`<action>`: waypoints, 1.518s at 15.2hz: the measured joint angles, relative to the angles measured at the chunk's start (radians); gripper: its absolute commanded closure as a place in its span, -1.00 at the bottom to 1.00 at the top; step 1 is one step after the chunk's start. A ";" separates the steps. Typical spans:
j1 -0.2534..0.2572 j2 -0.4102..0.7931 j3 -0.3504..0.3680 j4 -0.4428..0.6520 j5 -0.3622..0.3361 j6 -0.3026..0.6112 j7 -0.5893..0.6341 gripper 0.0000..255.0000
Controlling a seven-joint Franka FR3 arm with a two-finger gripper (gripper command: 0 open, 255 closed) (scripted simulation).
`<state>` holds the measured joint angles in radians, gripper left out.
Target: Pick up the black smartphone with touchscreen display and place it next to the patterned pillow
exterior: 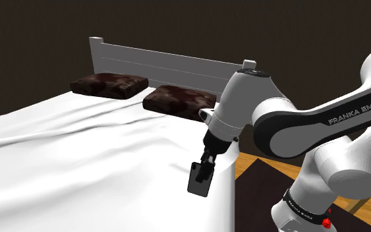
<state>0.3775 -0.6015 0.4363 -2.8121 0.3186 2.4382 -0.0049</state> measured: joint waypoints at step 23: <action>-0.004 -0.083 -0.036 0.076 -0.024 -0.157 0.000 1.00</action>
<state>0.3737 -0.6844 0.4003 -2.7364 0.2950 2.2810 -0.0048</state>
